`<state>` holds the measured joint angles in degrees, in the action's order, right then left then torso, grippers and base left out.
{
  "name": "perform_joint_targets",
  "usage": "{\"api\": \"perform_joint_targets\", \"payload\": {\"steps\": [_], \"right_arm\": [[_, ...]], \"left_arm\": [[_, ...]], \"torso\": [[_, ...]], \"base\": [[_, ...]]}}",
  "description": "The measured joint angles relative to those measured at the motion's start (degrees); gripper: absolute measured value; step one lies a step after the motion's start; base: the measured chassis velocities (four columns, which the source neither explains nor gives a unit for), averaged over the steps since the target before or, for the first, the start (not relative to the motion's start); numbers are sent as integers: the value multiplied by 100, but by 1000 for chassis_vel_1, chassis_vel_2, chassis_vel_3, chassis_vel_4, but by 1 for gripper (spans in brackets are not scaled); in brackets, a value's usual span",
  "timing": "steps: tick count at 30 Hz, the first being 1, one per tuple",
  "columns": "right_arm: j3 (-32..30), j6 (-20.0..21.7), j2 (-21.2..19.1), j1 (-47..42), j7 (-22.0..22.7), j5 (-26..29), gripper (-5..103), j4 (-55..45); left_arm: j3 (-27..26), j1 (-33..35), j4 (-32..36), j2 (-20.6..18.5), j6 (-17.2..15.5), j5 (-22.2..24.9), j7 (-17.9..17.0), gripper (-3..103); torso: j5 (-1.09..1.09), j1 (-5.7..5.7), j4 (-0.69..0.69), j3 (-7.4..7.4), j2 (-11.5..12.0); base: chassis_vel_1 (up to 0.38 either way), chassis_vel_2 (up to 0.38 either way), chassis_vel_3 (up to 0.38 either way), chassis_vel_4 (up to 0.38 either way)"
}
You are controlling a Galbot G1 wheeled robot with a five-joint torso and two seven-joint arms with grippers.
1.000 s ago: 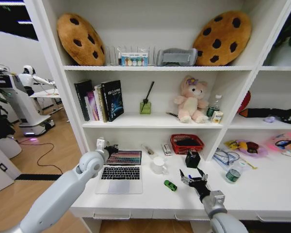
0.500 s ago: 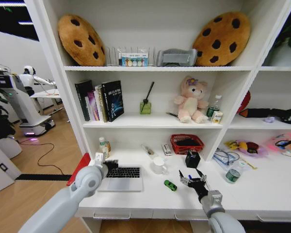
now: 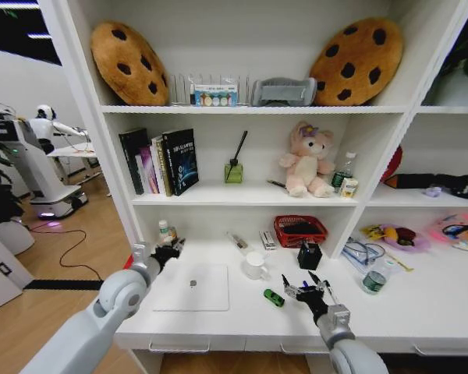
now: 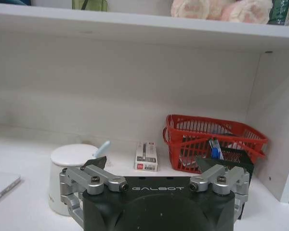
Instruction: Organize the objects on the table.
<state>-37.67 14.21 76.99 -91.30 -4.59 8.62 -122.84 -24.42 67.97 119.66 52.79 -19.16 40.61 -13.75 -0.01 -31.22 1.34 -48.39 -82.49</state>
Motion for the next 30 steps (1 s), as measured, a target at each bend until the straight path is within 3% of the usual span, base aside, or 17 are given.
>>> {"api": "perform_joint_targets", "payload": {"steps": [1, 3, 5, 6, 7, 8, 9, 11, 15, 22, 30], "right_arm": [[0, 0, 0, 0, 0, 0, 100, 0], [-47, 39, -4, -39, 51, 51, 100, -205], [-109, 38, 12, -114, 75, 66, 100, -300], [-206, 19, 49, -254, 116, 82, 100, -416], [-257, -3, 77, -334, 170, 91, 100, -490], [-270, -18, 99, -365, 234, 96, 100, -563], [-270, -18, 99, -365, 234, 96, 100, -563], [-260, 14, 115, -384, 282, 99, 100, -680], [-237, 113, 145, -491, 402, 99, 100, -929], [-172, 263, 99, -432, 506, 100, 100, -1063], [-175, 269, 103, -488, 537, 100, 100, -1087]], "left_arm": [[0, 0, 0, 0, 0, 0, 0, 44], [-440, 634, 177, 303, 304, -329, 125, 55], [-505, 830, 264, 416, 414, -439, 123, 55], [-557, 1032, 354, 547, 529, -596, 125, 60], [-670, 1276, 451, 695, 645, -791, 194, 66], [-897, 1604, 595, 913, 754, -989, 347, 72], [-897, 1604, 595, 913, 754, -989, 347, 72], [-1275, 2076, 818, 1218, 866, -1176, 641, 82], [-1826, 2750, 1119, 1580, 1037, -1247, 1022, 97], [-2113, 3369, 1395, 1801, 1105, -1217, 1121, 100], [-2099, 3379, 1407, 1815, 1076, -1226, 1079, 100]], "torso": [[0, 0, 0, 0, 0], [1, 0, -5, 0, 0], [1, 0, -6, 0, 0], [1, 0, 0, 1, 0], [-1, 0, 7, 1, 0], [0, 1, 4, 1, 0], [0, 1, 4, 1, 0], [2, 1, -4, 1, 0], [1, 1, 2, 1, -1], [2, 1, -1, 0, 0], [1, 0, 1, 0, 0]], "base": [[0, 0, 0, 0], [0, 0, 0, 0], [0, 0, 0, 0], [0, 0, 0, 0], [0, 0, 0, 0], [0, 0, 0, 0], [0, 0, 0, 0], [0, 0, 0, 0], [0, 0, 0, 0], [0, 0, 0, 0], [0, 0, 0, 0]]}}
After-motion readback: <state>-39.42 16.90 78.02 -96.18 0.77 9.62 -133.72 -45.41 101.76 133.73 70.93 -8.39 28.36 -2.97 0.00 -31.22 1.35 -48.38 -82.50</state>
